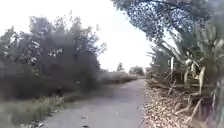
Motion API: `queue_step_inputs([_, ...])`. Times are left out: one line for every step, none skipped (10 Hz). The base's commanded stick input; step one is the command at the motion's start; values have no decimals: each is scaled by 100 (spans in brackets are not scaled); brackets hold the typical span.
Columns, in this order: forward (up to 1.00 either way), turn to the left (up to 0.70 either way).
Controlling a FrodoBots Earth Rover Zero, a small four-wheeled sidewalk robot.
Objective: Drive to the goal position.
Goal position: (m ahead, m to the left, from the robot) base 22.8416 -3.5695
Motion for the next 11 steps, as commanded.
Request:
queue_step_inputs([85, 0])
queue_step_inputs([85, 0])
queue_step_inputs([85, 0])
queue_step_inputs([85, 0])
queue_step_inputs([85, 0])
queue_step_inputs([73, 0])
queue_step_inputs([39, 0])
queue_step_inputs([5, 0])
queue_step_inputs([0, 0])
queue_step_inputs([0, 0])
queue_step_inputs([0, 0])
